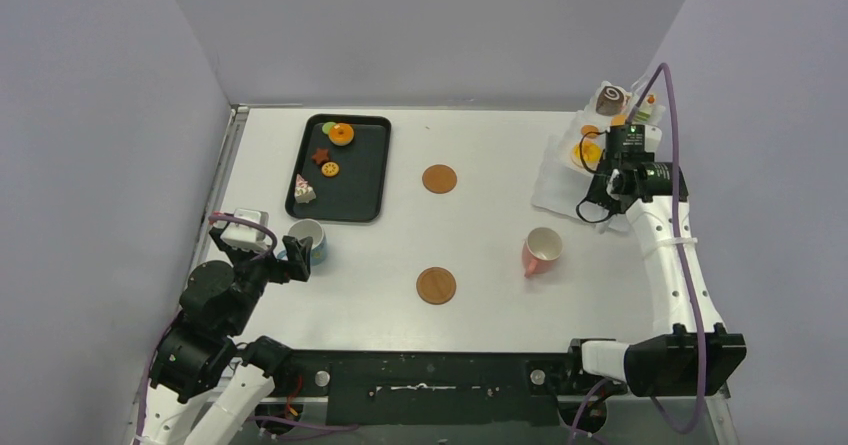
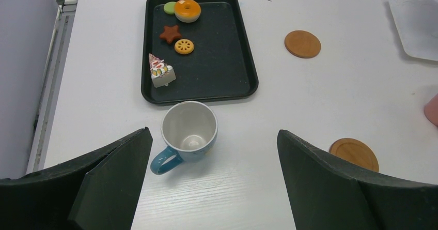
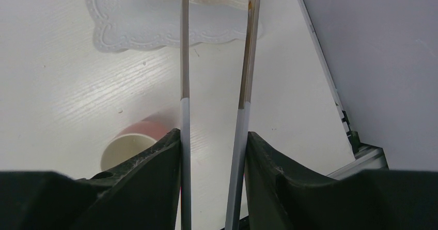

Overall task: Serve the afternoon tea
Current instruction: Place the desert on the desert table, then pick up the desert from the tray.

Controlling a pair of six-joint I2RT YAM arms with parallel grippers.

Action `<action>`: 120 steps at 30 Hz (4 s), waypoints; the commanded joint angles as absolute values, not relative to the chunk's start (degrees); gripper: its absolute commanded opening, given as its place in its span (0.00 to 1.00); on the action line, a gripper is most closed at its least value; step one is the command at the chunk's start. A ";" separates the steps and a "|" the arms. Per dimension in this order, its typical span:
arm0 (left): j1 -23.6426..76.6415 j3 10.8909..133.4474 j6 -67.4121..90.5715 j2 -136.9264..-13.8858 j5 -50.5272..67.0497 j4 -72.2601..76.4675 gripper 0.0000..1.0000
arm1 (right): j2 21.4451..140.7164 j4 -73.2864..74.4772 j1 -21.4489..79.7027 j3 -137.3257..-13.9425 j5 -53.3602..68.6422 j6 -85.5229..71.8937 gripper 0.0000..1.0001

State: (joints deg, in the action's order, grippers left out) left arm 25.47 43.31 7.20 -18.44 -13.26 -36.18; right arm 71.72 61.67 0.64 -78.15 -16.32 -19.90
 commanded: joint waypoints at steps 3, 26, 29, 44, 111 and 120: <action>25.51 43.61 6.81 -18.59 -12.98 -32.43 0.90 | 72.53 54.34 0.14 -78.46 -15.43 -18.98 0.41; 25.49 43.68 6.77 -17.95 -13.18 -32.91 0.91 | 71.95 55.12 -1.76 -79.16 -15.64 -18.87 0.46; 25.49 43.63 6.77 -17.93 -13.14 -32.87 0.91 | 70.95 56.37 -1.55 -79.71 -15.03 -19.23 0.46; 25.49 43.70 6.77 -18.10 -12.96 -32.96 0.91 | 67.04 61.14 9.46 -81.88 -12.77 -23.35 0.44; 23.82 43.64 6.33 -15.71 -17.86 -33.41 0.90 | 137.82 28.02 46.56 -125.36 3.64 4.73 0.48; 23.73 43.68 6.28 -15.91 -17.78 -33.28 0.90 | 140.02 28.61 46.58 -127.49 4.09 4.91 0.48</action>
State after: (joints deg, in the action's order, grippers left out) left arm 24.18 43.29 6.81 -15.79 -18.17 -36.25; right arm 140.49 31.35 46.30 -123.57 3.53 5.28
